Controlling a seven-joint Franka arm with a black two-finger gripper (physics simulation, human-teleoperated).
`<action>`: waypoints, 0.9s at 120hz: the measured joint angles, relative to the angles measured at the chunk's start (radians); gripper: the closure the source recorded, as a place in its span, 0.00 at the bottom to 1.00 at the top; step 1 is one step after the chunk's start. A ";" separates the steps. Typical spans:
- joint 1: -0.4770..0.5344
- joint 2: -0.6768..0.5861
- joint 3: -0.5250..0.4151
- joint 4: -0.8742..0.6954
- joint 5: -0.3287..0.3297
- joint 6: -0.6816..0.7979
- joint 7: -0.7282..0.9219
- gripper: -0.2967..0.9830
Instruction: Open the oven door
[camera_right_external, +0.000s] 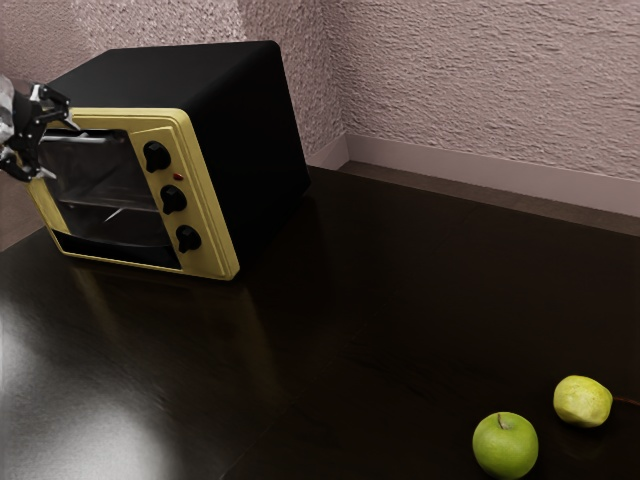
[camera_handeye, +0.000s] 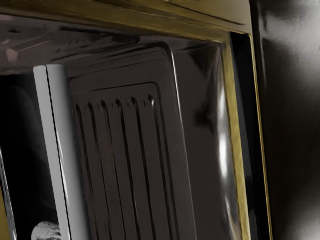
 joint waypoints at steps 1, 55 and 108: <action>-0.002 0.000 0.000 -0.002 0.000 -0.001 0.001 0.22; -0.251 -0.289 -0.372 0.077 0.357 -0.351 -0.550 0.23; -0.233 -0.059 -0.373 0.083 0.340 -0.693 -1.464 0.23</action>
